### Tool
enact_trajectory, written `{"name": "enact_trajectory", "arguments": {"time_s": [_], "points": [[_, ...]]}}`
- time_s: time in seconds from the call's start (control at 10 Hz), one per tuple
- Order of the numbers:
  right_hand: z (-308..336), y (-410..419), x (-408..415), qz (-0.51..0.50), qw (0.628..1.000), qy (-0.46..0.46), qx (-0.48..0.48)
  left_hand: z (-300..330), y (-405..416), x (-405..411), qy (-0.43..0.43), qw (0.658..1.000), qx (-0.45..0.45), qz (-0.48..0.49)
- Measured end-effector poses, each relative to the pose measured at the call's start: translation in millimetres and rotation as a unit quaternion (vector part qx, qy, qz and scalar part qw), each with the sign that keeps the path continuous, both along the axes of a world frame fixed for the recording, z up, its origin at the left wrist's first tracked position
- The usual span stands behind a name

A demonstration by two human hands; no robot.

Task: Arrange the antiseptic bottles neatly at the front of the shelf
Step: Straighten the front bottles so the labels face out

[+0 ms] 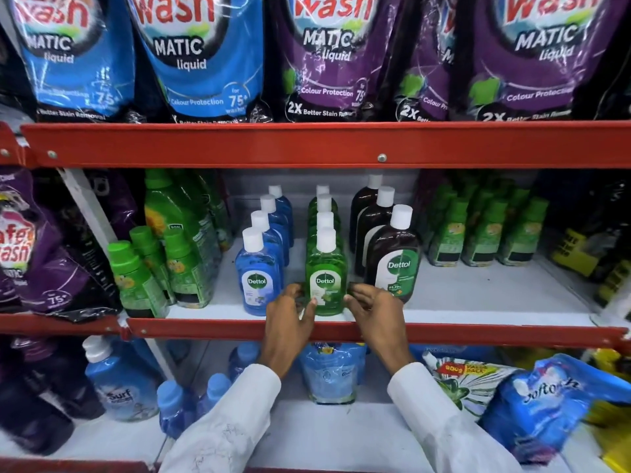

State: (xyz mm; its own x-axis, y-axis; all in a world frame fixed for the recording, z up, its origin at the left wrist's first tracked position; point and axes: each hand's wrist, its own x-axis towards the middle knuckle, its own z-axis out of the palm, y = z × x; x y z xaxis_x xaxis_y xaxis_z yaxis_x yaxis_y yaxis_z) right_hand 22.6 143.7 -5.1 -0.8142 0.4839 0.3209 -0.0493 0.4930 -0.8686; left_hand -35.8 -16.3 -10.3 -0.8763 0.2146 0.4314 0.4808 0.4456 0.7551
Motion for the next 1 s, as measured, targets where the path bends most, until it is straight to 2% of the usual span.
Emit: {"name": "enact_trajectory", "arguments": {"time_s": [0.1,0.2,0.3,0.4,0.5,0.6,0.9,1.0], "points": [[4,13,28,-0.064,0.996,0.054,-0.012,5,2,23,0.072,0.994,0.052,0.065],[9,40,49,-0.170,0.980,0.103,-0.015,8,20,49,0.146,0.986,0.073,0.042],[9,74,45,-0.168,0.984,0.059,-0.005,9,55,59,0.122,0.991,0.037,-0.028],[6,98,33,-0.067,0.997,-0.033,0.036,9,87,53,0.062,0.997,-0.018,-0.037],[4,108,25,-0.008,0.994,-0.048,0.093,14,106,45,0.001,0.998,-0.053,-0.021],[4,113,24,-0.012,0.995,-0.024,0.094,18,115,37,-0.028,0.998,-0.051,-0.001],[2,116,31,0.013,0.999,-0.008,0.052,16,115,40,-0.010,0.997,-0.075,0.023],[3,113,34,0.019,1.000,-0.003,0.006,14,114,42,-0.009,0.997,-0.070,0.019]]}}
